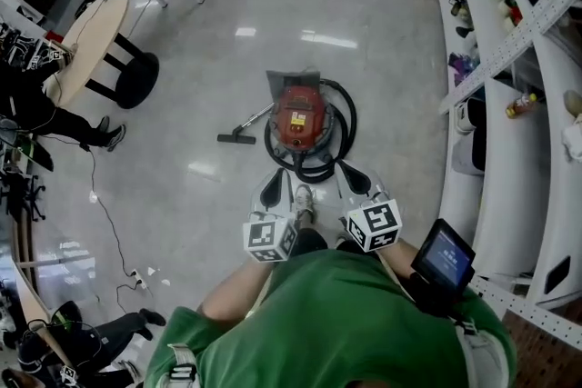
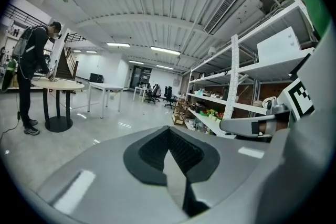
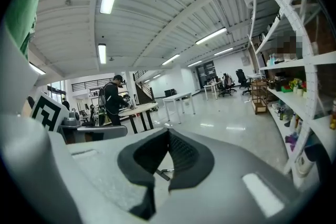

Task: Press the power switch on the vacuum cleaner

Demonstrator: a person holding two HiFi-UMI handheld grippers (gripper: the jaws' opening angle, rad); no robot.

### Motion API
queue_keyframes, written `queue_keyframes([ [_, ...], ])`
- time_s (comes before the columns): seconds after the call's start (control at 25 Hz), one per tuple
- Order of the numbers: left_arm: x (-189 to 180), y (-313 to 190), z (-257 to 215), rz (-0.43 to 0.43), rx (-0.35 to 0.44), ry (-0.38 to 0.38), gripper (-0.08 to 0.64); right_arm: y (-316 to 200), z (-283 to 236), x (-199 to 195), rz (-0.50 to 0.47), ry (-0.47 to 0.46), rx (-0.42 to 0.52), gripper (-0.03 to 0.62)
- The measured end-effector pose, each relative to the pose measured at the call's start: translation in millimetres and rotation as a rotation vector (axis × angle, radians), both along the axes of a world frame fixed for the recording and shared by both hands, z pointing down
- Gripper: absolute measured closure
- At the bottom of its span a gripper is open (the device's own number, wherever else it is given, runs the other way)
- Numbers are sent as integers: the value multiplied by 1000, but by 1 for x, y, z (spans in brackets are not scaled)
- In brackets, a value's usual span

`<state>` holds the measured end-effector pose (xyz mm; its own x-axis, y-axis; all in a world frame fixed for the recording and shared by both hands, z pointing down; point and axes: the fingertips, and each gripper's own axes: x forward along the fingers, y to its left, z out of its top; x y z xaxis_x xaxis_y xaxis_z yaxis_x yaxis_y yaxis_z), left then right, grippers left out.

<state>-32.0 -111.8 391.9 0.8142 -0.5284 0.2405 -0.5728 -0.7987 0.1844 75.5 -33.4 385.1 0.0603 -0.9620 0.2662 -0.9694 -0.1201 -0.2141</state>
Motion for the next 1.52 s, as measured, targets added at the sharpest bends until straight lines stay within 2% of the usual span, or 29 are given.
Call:
queue_keyframes([
  [0.56, 34, -102, 55, 43, -111, -77, 552, -97, 41, 32, 47, -32, -128, 591],
  [0.92, 52, -143, 89, 88, -203, -115, 552, -140, 74, 43, 88, -70, -218, 591],
  [1.28, 65, -177, 140, 127, -265, -205, 552, -176, 125, 49, 92, -102, -315, 591],
  [1.52, 65, -196, 168, 135, -266, -251, 552, -197, 150, 54, 96, -101, -344, 591],
])
